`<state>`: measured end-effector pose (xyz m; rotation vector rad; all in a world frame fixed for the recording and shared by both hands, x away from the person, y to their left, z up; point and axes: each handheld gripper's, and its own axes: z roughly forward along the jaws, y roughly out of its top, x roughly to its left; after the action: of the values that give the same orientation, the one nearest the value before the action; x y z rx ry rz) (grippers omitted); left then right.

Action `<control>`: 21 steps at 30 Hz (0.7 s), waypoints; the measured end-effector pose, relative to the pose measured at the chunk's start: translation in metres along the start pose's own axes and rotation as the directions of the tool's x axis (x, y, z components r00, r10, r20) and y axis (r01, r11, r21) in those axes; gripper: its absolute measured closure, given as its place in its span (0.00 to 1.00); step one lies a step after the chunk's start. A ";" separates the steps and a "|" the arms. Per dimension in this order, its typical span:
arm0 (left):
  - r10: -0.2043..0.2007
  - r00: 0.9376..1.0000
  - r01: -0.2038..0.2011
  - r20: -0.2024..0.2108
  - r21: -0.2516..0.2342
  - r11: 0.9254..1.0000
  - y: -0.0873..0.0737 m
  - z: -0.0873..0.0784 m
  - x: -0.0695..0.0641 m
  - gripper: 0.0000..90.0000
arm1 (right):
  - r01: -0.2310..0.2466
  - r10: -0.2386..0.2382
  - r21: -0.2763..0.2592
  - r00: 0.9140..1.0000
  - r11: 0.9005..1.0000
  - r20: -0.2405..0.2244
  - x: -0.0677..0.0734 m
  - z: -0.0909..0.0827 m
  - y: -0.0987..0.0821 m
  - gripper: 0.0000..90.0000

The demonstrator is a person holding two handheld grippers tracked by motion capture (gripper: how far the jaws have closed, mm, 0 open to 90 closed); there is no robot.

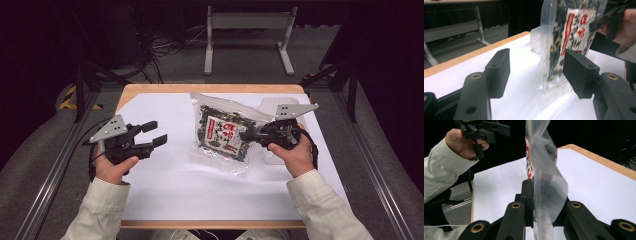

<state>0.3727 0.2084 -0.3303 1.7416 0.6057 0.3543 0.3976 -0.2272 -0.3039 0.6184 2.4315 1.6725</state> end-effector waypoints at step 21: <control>-0.034 0.999 0.033 0.018 0.037 0.999 -0.036 0.013 0.017 0.38 | -0.115 0.109 0.032 0.984 0.993 0.139 -0.034 -0.039 0.023 0.86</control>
<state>0.3862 0.2139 -0.3699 1.7663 0.6310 0.3049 0.4222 -0.2676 -0.2722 0.8606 2.3786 1.5676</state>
